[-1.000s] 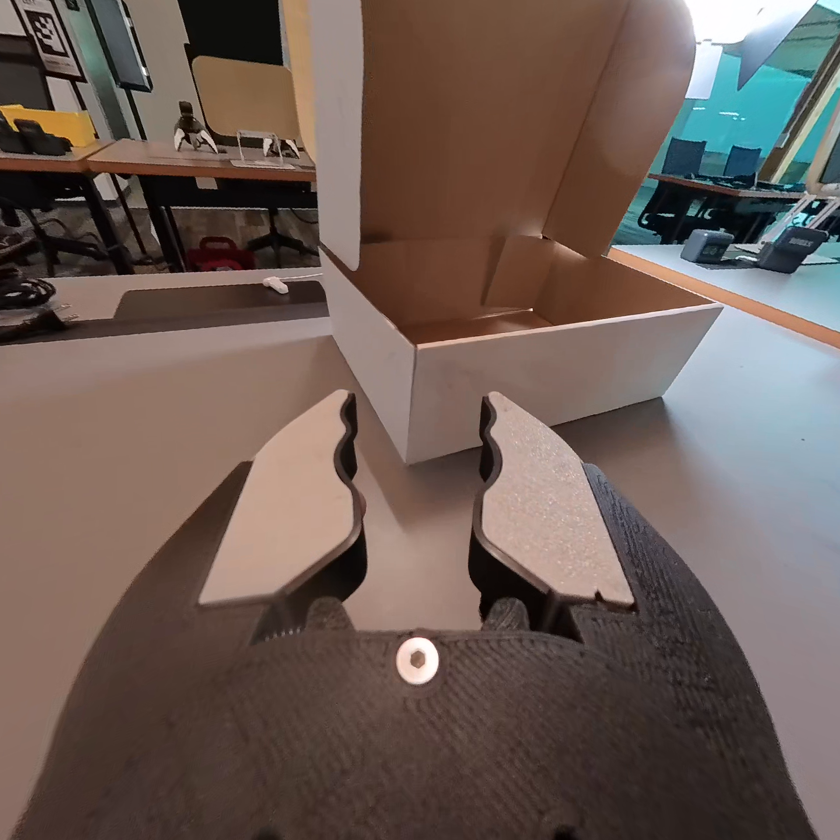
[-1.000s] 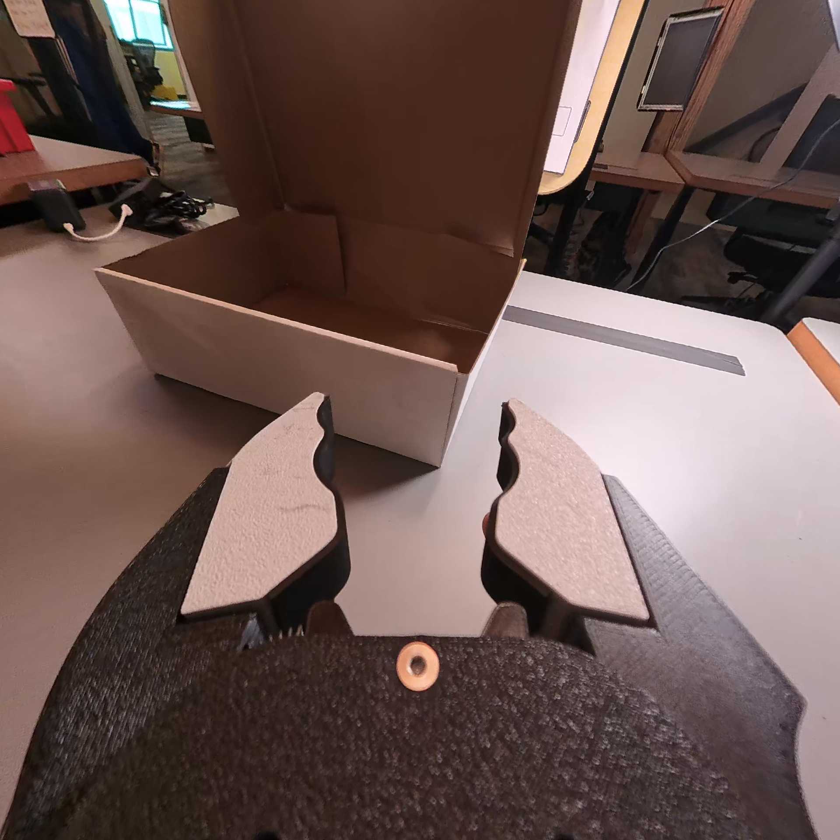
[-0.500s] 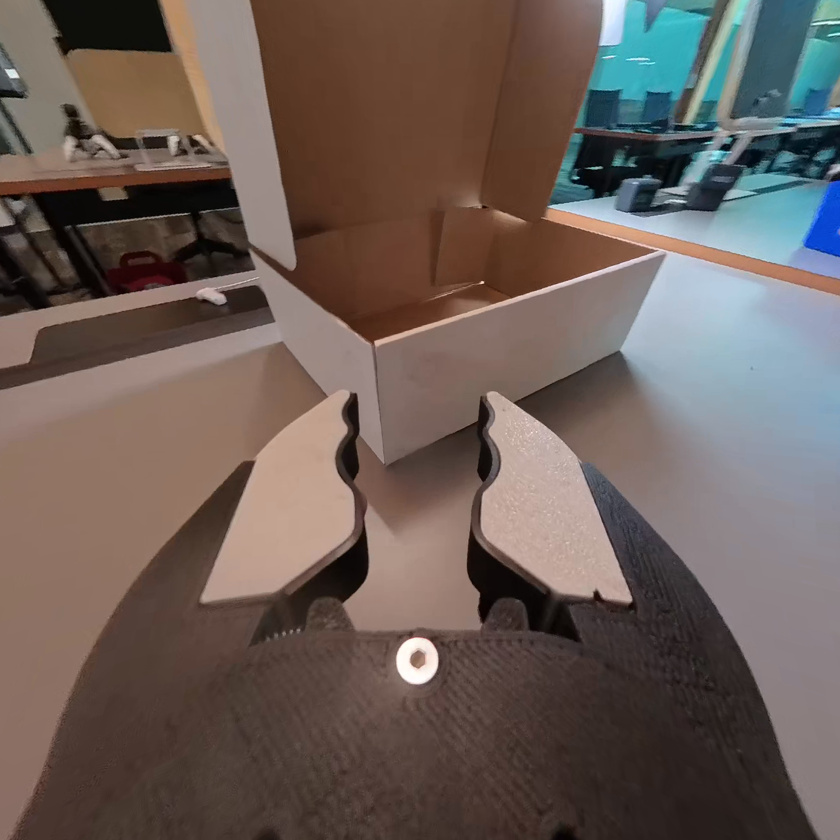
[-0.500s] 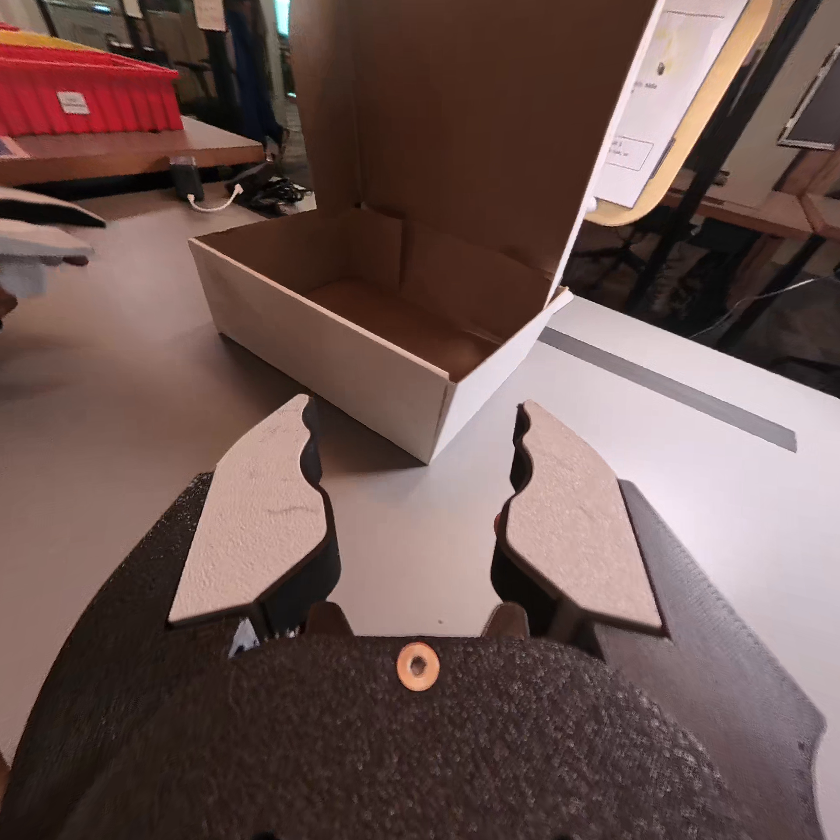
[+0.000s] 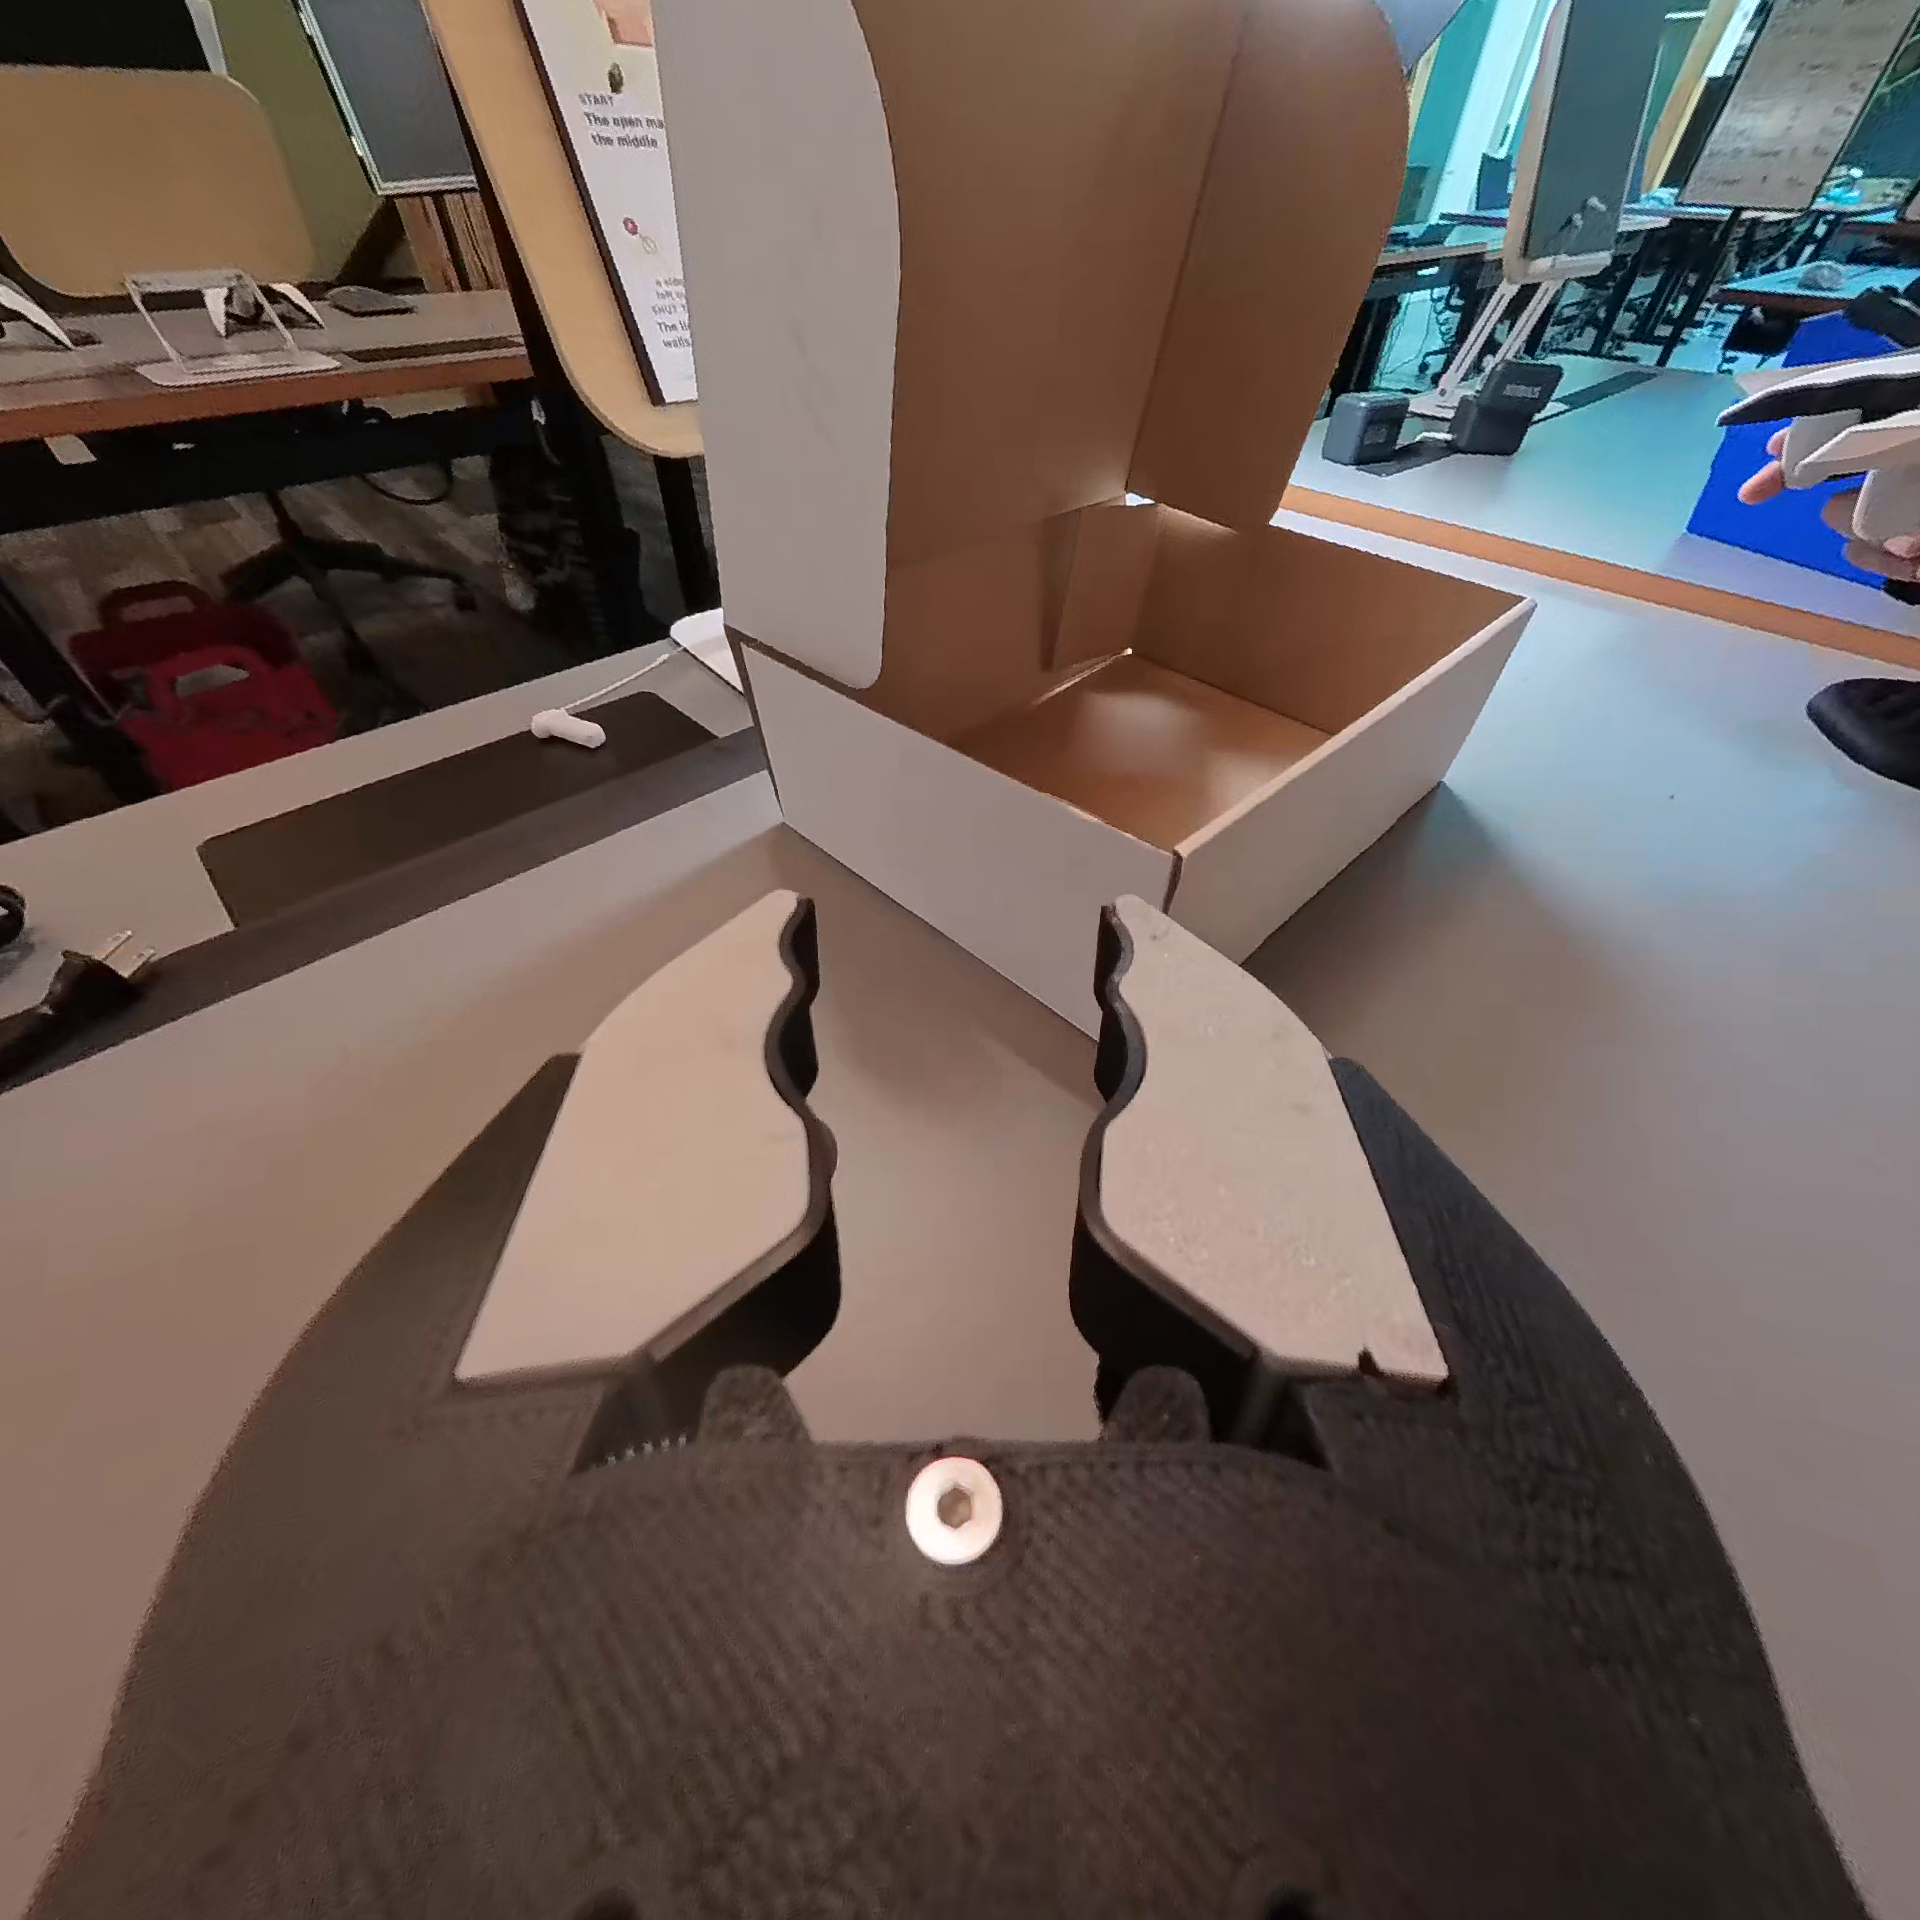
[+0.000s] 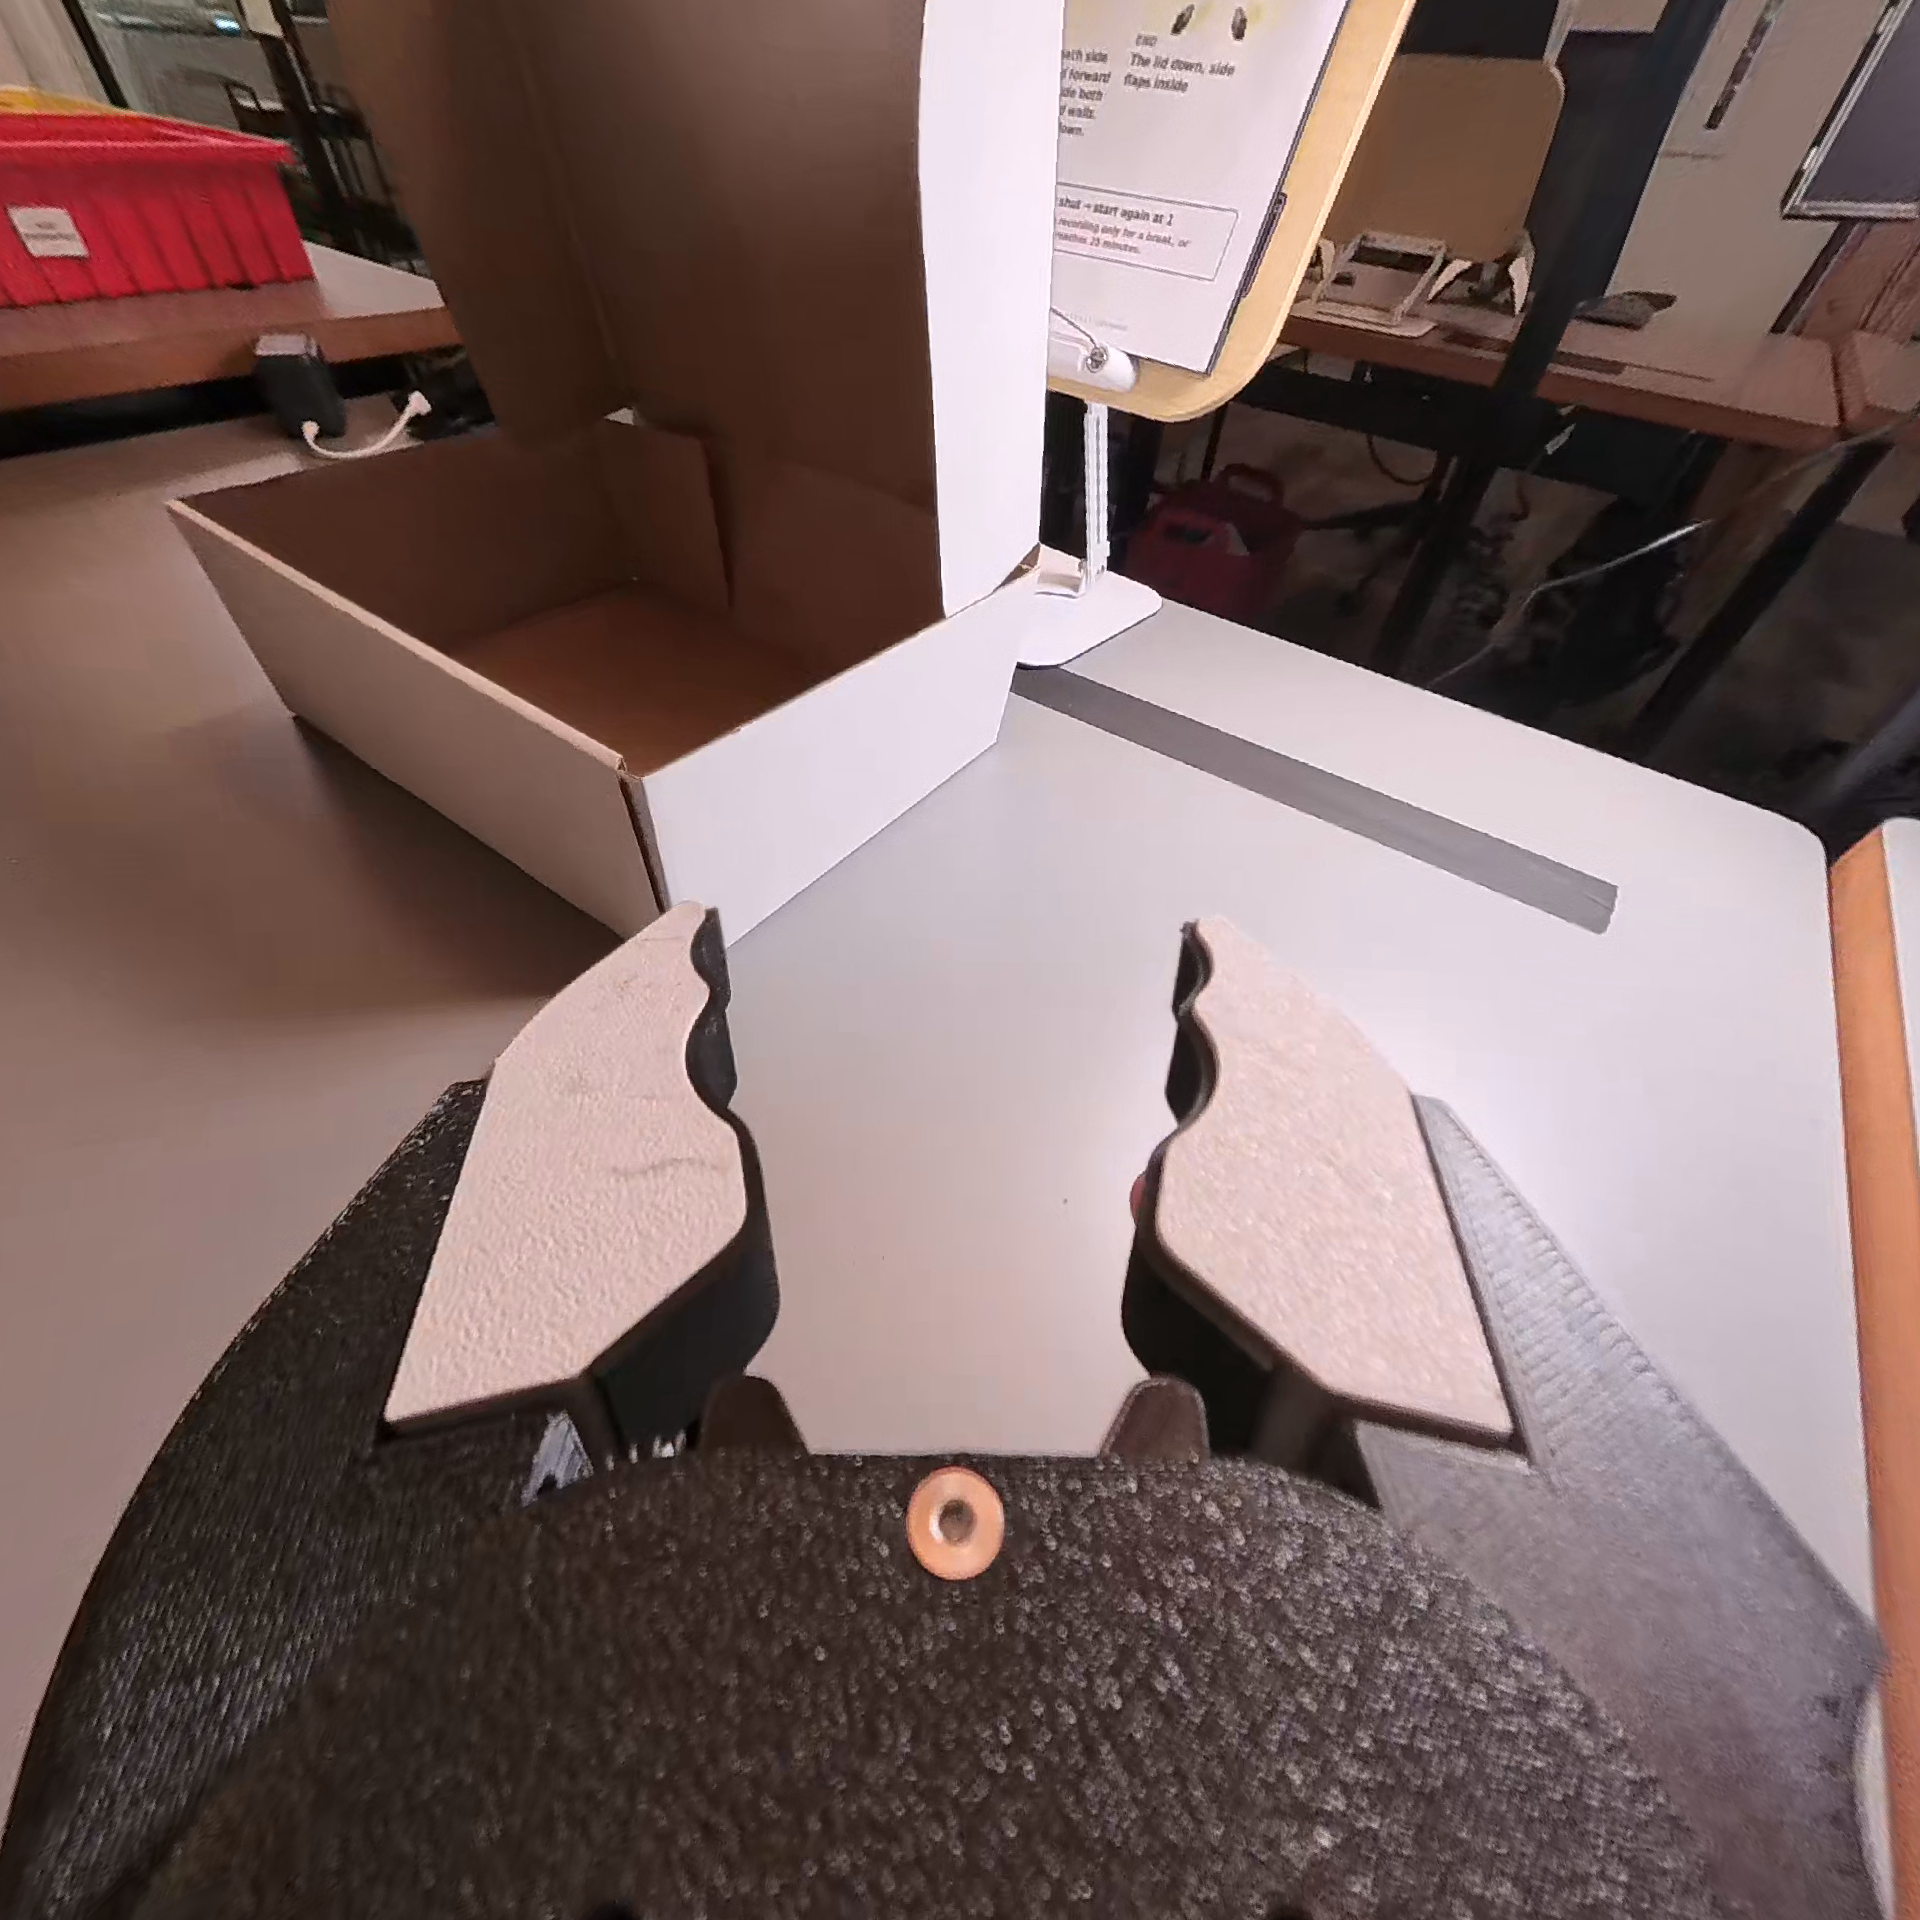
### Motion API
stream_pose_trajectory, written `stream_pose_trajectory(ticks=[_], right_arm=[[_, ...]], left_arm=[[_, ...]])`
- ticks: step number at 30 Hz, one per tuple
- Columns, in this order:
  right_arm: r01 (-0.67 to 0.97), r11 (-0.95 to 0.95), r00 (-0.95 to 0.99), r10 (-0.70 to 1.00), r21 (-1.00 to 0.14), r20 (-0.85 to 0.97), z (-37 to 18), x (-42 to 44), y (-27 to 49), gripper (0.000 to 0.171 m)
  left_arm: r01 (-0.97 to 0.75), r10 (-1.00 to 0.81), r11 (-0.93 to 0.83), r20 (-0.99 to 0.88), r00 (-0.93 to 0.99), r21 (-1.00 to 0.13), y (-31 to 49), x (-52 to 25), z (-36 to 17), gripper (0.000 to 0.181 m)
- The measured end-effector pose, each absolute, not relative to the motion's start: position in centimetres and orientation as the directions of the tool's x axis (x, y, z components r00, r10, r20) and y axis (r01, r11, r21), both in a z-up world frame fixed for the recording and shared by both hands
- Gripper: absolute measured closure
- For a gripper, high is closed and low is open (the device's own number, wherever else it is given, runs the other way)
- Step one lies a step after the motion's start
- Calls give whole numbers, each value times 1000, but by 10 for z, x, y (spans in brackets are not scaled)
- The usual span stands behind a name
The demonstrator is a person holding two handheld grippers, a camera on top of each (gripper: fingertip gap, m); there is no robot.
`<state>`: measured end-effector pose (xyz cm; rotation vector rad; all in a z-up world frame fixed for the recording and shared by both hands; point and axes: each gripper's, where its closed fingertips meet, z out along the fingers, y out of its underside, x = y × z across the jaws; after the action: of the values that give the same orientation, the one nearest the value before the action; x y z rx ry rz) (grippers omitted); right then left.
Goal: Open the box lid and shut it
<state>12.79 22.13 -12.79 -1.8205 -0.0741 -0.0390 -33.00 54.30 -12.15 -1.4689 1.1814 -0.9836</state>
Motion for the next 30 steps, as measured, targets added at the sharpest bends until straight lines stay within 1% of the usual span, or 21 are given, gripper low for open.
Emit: stream_pose_trajectory(ticks=[3, 6, 10, 11, 16, 20, 24, 28, 30], right_arm=[[88, -248, 996, 39, -965, 81, -126, 127, 232, 90], [97, -253, 995, 54, -963, 86, -121, 122, 251, 94], [139, -269, 989, 77, -953, 123, -104, 108, 292, 104], [142, -274, 989, 69, -951, 128, -98, 106, 304, 110], [71, -272, 996, 73, -960, 53, -55, 98, 361, 119], [45, -316, 999, 2, -948, 47, -24, 107, 402, 118], [39, -379, 993, -89, -924, 79, -11, 122, 431, 116], [-9, -414, 988, -144, -910, 56, -8, 130, 446, 118], [-21, -436, 985, -166, -900, 58, -10, 133, 450, 125]], left_arm=[[-179, -978, -51, 12, 209, -982, 546, -321, -119, 131], [-143, -973, -65, 31, 227, -988, 552, -305, -113, 135], [-133, -964, -69, 32, 263, -989, 562, -272, -98, 137], [-128, -962, -69, 33, 270, -989, 564, -262, -92, 138], [-105, -961, -92, 61, 269, -990, 574, -217, -68, 139], [-84, -959, -146, 120, 258, -986, 583, -186, -48, 139], [-38, -939, -223, 204, 276, -974, 598, -160, -17, 141], [-78, -911, -229, 186, 369, -970, 616, -142, 3, 144], [-118, -894, -227, 159, 418, -967, 623, -135, 7, 148]])
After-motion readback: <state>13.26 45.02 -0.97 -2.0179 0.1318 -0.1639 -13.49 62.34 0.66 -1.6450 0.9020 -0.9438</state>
